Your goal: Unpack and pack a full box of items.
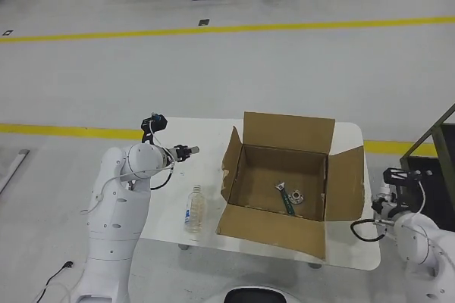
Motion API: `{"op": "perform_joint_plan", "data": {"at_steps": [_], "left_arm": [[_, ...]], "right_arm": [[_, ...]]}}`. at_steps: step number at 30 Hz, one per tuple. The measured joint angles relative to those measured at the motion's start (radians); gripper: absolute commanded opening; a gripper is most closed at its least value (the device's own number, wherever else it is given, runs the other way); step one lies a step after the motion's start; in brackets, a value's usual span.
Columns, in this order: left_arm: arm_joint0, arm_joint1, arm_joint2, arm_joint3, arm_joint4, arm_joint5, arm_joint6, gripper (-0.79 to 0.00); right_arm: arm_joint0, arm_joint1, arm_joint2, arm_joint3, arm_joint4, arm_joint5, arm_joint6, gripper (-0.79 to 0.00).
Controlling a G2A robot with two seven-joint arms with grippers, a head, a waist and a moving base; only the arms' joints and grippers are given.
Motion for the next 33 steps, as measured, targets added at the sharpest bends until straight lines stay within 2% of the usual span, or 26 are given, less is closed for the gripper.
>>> {"op": "perform_joint_plan", "data": {"at_steps": [13, 31, 33], "left_arm": [[0.0, 0.0, 0.0, 0.0, 0.0, 0.0, 0.0, 0.0], [0.0, 0.0, 0.0, 0.0, 0.0, 0.0, 0.0, 0.0], [0.0, 0.0, 0.0, 0.0, 0.0, 0.0, 0.0, 0.0]], "right_arm": [[-0.085, -0.003, -0.084, 0.054, -0.023, -0.034, -0.004, -0.785], [-0.04, -0.005, -0.181, 0.154, -0.074, -0.017, -0.016, -0.785], [-0.037, -0.005, -0.183, 0.157, -0.078, -0.014, -0.016, -0.65]]}}
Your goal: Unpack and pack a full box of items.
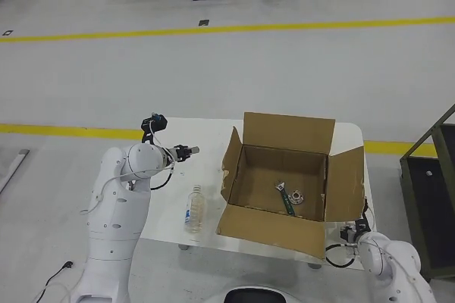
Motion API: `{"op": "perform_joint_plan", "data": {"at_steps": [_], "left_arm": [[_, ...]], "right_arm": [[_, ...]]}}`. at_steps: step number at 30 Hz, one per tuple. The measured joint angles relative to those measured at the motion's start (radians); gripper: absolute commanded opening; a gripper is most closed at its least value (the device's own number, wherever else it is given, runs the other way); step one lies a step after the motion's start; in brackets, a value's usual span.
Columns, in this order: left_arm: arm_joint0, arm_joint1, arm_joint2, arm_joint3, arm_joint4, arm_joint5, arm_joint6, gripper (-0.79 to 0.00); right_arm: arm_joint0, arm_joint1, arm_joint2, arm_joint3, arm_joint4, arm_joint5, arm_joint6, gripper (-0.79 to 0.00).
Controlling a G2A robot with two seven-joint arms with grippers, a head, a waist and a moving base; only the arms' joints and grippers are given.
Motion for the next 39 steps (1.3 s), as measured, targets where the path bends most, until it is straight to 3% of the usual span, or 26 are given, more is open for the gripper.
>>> {"op": "perform_joint_plan", "data": {"at_steps": [6, 9, 11, 15, 22, 28, 31, 32, 34, 39], "left_arm": [[0.0, 0.0, 0.0, 0.0, 0.0, 0.0, 0.0, 0.0], [0.0, 0.0, 0.0, 0.0, 0.0, 0.0, 0.0, 0.0], [0.0, 0.0, 0.0, 0.0, 0.0, 0.0, 0.0, 0.0], [0.0, 0.0, 0.0, 0.0, 0.0, 0.0, 0.0, 0.0], [0.0, 0.0, 0.0, 0.0, 0.0, 0.0, 0.0, 0.0], [0.0, 0.0, 0.0, 0.0, 0.0, 0.0, 0.0, 0.0], [0.0, 0.0, 0.0, 0.0, 0.0, 0.0, 0.0, 0.0], [0.0, 0.0, 0.0, 0.0, 0.0, 0.0, 0.0, 0.0], [0.0, 0.0, 0.0, 0.0, 0.0, 0.0, 0.0, 0.0], [0.0, 0.0, 0.0, 0.0, 0.0, 0.0, 0.0, 0.0]], "right_arm": [[0.013, 0.0, -0.007, 0.028, -0.006, 0.006, -0.001, -0.61], [0.021, 0.0, -0.011, 0.042, -0.008, 0.008, -0.003, -0.502], [0.025, 0.001, -0.012, 0.046, -0.007, 0.008, -0.002, -0.483], [0.029, 0.001, -0.013, 0.049, -0.008, 0.006, -0.003, -0.372], [0.033, 0.003, -0.006, 0.039, -0.003, -0.002, -0.007, -0.265], [0.011, 0.008, 0.061, -0.094, 0.026, 0.018, -0.02, -0.345], [-0.015, 0.01, 0.129, -0.209, 0.069, 0.03, -0.041, -0.508], [-0.02, 0.011, 0.151, -0.243, 0.081, 0.034, -0.047, -0.622], [-0.027, 0.012, 0.199, -0.315, 0.11, 0.047, -0.063, -0.77], [-0.027, 0.011, 0.274, -0.453, 0.174, 0.073, -0.113, -0.785]]}}
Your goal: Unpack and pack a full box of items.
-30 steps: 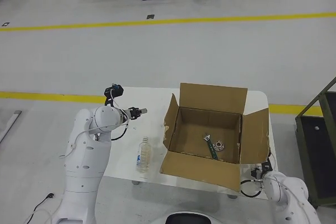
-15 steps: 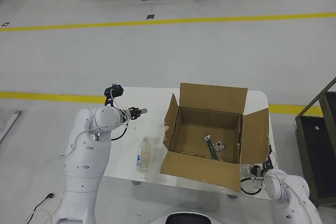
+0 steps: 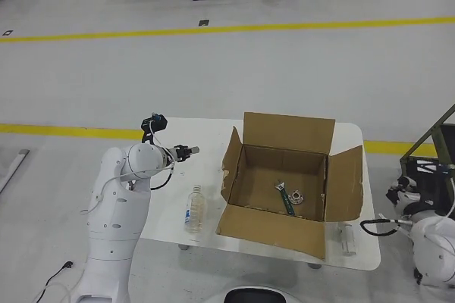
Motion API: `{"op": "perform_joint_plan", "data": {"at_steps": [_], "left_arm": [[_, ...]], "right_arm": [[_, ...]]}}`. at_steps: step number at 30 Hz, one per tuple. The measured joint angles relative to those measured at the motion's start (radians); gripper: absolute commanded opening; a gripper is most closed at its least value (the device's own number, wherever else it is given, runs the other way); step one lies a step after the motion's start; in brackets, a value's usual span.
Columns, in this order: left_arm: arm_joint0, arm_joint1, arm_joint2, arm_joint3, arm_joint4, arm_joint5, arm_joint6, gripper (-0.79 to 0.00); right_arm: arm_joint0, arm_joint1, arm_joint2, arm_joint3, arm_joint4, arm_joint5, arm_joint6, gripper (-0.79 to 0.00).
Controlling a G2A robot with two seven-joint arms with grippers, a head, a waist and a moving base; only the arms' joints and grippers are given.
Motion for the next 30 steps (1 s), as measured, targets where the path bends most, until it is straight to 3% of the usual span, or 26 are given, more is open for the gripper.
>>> {"op": "perform_joint_plan", "data": {"at_steps": [6, 12, 19, 22, 30], "left_arm": [[0.0, 0.0, 0.0, 0.0, 0.0, 0.0, 0.0, 0.0], [0.0, 0.0, 0.0, 0.0, 0.0, 0.0, 0.0, 0.0], [0.0, 0.0, 0.0, 0.0, 0.0, 0.0, 0.0, 0.0], [0.0, 0.0, 0.0, 0.0, 0.0, 0.0, 0.0, 0.0], [0.0, 0.0, 0.0, 0.0, 0.0, 0.0, 0.0, 0.0]], "right_arm": [[0.036, 0.0, -0.02, -0.115, 0.088, -0.017, -0.026, -0.785], [0.131, 0.006, -0.217, -0.106, 0.047, -0.09, 0.029, -0.785], [0.324, -0.013, -0.596, 0.177, -0.235, 0.001, 0.175, -0.785], [0.413, -0.031, -0.708, 0.346, -0.275, 0.055, 0.238, -0.785], [0.602, -0.07, -0.841, 0.705, -0.252, 0.064, 0.361, -0.785]]}}
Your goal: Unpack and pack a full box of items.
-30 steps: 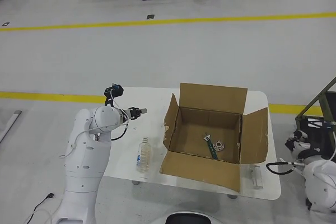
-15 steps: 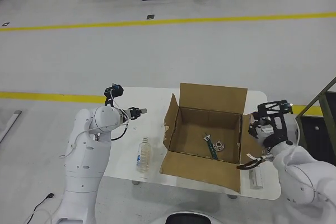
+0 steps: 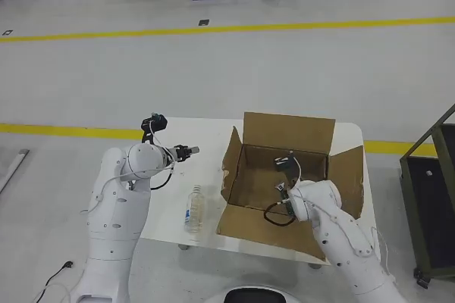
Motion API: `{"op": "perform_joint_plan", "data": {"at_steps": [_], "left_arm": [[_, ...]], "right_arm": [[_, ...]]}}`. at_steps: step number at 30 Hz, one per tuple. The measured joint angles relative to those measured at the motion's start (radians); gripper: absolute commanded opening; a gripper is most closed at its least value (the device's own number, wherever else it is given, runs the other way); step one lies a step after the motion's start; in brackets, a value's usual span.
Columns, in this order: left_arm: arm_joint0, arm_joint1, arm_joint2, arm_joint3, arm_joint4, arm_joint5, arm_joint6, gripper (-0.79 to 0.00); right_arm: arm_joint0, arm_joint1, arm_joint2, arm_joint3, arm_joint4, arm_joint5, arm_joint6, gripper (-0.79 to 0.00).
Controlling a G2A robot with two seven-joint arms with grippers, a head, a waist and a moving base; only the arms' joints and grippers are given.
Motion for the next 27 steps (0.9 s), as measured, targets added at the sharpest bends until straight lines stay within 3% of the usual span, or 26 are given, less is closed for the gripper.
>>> {"op": "perform_joint_plan", "data": {"at_steps": [9, 14, 19, 20, 27], "left_arm": [[0.0, 0.0, 0.0, 0.0, 0.0, 0.0, 0.0, 0.0], [0.0, 0.0, 0.0, 0.0, 0.0, 0.0, 0.0, 0.0], [0.0, 0.0, 0.0, 0.0, 0.0, 0.0, 0.0, 0.0], [0.0, 0.0, 0.0, 0.0, 0.0, 0.0, 0.0, 0.0], [0.0, 0.0, 0.0, 0.0, 0.0, 0.0, 0.0, 0.0]], "right_arm": [[0.019, -0.004, -0.01, 0.031, -0.002, -0.001, -0.001, -0.757], [0.005, -0.004, -0.006, 0.034, 0.012, -0.023, -0.042, -0.785], [0.049, -0.022, -0.031, 0.138, 0.045, -0.004, -0.068, -0.656], [0.062, -0.027, -0.04, 0.164, 0.049, 0.002, -0.069, -0.582], [0.157, -0.065, -0.104, 0.357, 0.1, 0.019, -0.105, -0.505]]}}
